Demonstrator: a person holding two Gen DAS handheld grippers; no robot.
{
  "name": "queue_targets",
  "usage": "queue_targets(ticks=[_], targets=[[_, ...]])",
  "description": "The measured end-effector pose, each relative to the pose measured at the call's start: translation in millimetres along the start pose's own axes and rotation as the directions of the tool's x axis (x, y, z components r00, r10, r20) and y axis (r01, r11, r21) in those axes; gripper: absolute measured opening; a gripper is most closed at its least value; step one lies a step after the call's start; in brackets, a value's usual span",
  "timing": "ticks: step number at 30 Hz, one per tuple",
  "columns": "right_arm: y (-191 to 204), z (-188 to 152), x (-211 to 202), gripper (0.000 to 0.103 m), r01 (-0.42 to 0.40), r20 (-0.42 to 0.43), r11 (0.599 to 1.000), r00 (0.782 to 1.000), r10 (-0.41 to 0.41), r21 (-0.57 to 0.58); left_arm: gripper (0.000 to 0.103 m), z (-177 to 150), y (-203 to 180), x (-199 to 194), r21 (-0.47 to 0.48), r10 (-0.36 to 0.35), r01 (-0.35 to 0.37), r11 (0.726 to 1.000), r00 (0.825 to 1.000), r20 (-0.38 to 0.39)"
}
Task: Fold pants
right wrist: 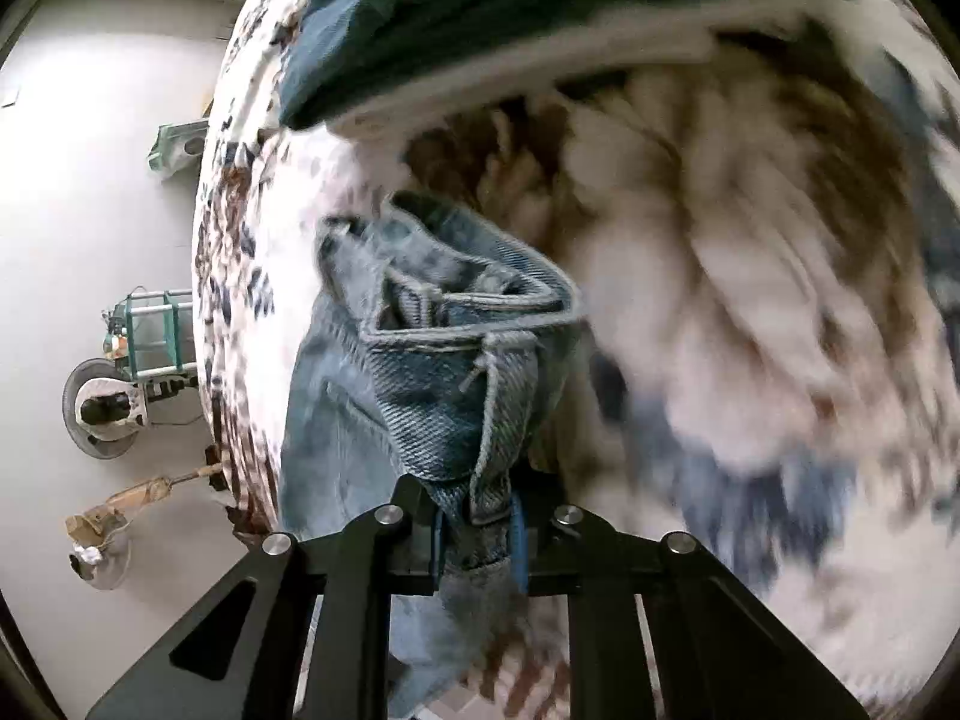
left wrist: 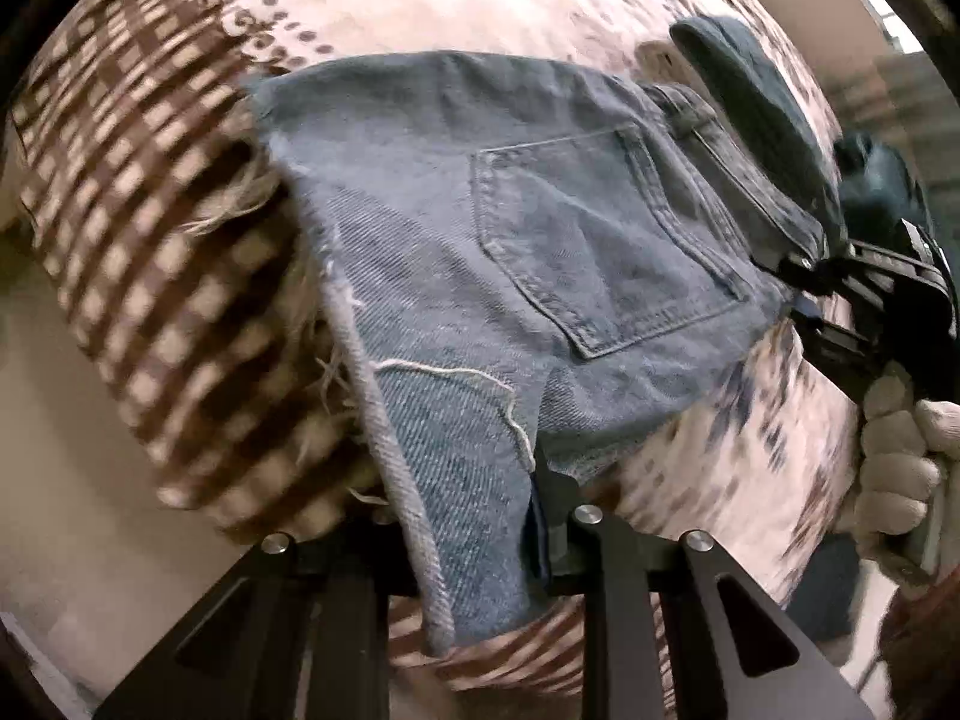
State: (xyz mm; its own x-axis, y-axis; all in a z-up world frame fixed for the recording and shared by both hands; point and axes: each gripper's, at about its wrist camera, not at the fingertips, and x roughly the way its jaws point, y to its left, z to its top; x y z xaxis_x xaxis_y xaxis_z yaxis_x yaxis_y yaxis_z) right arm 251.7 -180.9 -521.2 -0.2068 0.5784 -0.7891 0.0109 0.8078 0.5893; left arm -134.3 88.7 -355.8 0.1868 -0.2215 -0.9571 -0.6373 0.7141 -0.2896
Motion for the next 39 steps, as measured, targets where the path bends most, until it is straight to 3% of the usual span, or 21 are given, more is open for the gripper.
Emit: queue_targets(ticks=[2, 4, 7, 8, 9, 10, 12, 15, 17, 18, 20, 22, 26, 27, 28, 29, 30, 31, 34, 36, 39], targets=[[-16, -23, 5, 0.018, -0.011, -0.038, 0.999, 0.999, 0.013, 0.052, 0.020, -7, 14, 7, 0.026, 0.038, -0.038, 0.999, 0.999, -0.009], [-34, -39, 16, 0.024, -0.009, -0.092, 0.998, 0.996, 0.015, 0.066, 0.028, -12, 34, 14, -0.003, 0.055, -0.055, 0.998, 0.998, -0.025], [-51, -49, 28, 0.044, 0.017, -0.121, 0.996, 0.993, -0.007, 0.090, 0.039, -13, 41, 10, -0.118, 0.049, -0.050, 0.992, 0.999, -0.010], [-54, -50, 27, 0.059, 0.013, -0.117, 0.997, 0.993, -0.003, 0.083, 0.041, -17, 45, 3, -0.143, 0.049, -0.048, 0.989, 0.999, 0.008], [-54, -51, 25, 0.077, 0.014, -0.108, 0.998, 0.994, -0.006, 0.067, 0.048, -21, 48, -6, -0.179, 0.043, -0.036, 0.983, 0.998, 0.039], [-53, -51, 23, 0.082, 0.014, -0.098, 0.999, 0.995, -0.010, 0.048, 0.072, -30, 53, -18, -0.236, 0.032, -0.011, 0.972, 0.996, 0.085], [-51, -51, 22, 0.083, 0.018, -0.098, 1.000, 0.995, -0.017, 0.013, 0.093, -35, 43, -21, -0.316, 0.012, 0.029, 0.948, 0.992, 0.126], [-46, -46, 30, 0.083, 0.019, -0.118, 1.000, 0.993, -0.017, 0.008, 0.093, -51, 43, -20, -0.426, -0.027, 0.083, 0.901, 0.990, 0.137], [-44, -43, 34, 0.083, 0.023, -0.132, 1.000, 0.991, -0.023, 0.000, 0.093, -52, 38, 2, -0.512, -0.103, 0.145, 0.847, 0.989, 0.110], [-37, -40, 41, 0.083, 0.027, -0.134, 1.000, 0.991, -0.028, -0.009, 0.093, -52, 43, 11, -0.567, -0.171, 0.197, 0.800, 0.980, 0.100], [-31, -32, 50, 0.083, 0.033, -0.138, 0.999, 0.990, -0.036, -0.024, 0.093, -50, 49, 35, -0.686, -0.302, 0.300, 0.663, 0.946, 0.122], [-29, -28, 56, 0.083, 0.016, -0.133, 1.000, 0.991, -0.018, -0.015, 0.092, -41, 55, 58, -0.755, -0.343, 0.343, 0.559, 0.924, 0.165], [-27, -19, 63, 0.083, -0.007, -0.113, 1.000, 0.994, 0.007, -0.001, 0.087, -29, 73, 71, -0.809, -0.305, 0.377, 0.451, 0.917, 0.258], [-26, -17, 65, 0.083, -0.015, -0.107, 1.000, 0.994, 0.015, 0.003, 0.071, -27, 77, 74, -0.820, -0.290, 0.375, 0.433, 0.919, 0.267], [-27, -16, 68, 0.083, -0.020, -0.101, 1.000, 0.995, 0.021, 0.009, 0.062, -26, 80, 76, -0.832, -0.272, 0.357, 0.426, 0.927, 0.258], [-28, -15, 70, 0.077, -0.026, -0.093, 0.999, 0.995, 0.028, 0.023, 0.050, -25, 81, 76, -0.835, -0.263, 0.348, 0.426, 0.931, 0.253], [-30, -15, 71, 0.065, -0.021, -0.086, 0.999, 0.996, 0.024, 0.031, 0.043, -23, 79, 74, -0.829, -0.253, 0.339, 0.445, 0.936, 0.247], [-32, -15, 71, 0.062, -0.007, -0.077, 0.999, 0.997, 0.010, 0.037, 0.035, -18, 73, 68, -0.801, -0.232, 0.319, 0.507, 0.945, 0.230], [-37, -23, 65, 0.044, -0.034, -0.052, 0.997, 0.998, 0.038, 0.074, 0.029, -7, 56, 49, -0.704, -0.199, 0.287, 0.649, 0.958, 0.207], [-39, -33, 56, 0.031, -0.078, -0.045, 0.992, 0.996, 0.083, 0.104, 0.029, -4, 52, 33, -0.643, -0.196, 0.286, 0.710, 0.958, 0.209], [-37, -48, 47, 0.030, -0.113, -0.064, 0.988, 0.991, 0.120, 0.105, 0.030, 6, 48, 19, -0.528, -0.183, 0.266, 0.807, 0.962, 0.205]])
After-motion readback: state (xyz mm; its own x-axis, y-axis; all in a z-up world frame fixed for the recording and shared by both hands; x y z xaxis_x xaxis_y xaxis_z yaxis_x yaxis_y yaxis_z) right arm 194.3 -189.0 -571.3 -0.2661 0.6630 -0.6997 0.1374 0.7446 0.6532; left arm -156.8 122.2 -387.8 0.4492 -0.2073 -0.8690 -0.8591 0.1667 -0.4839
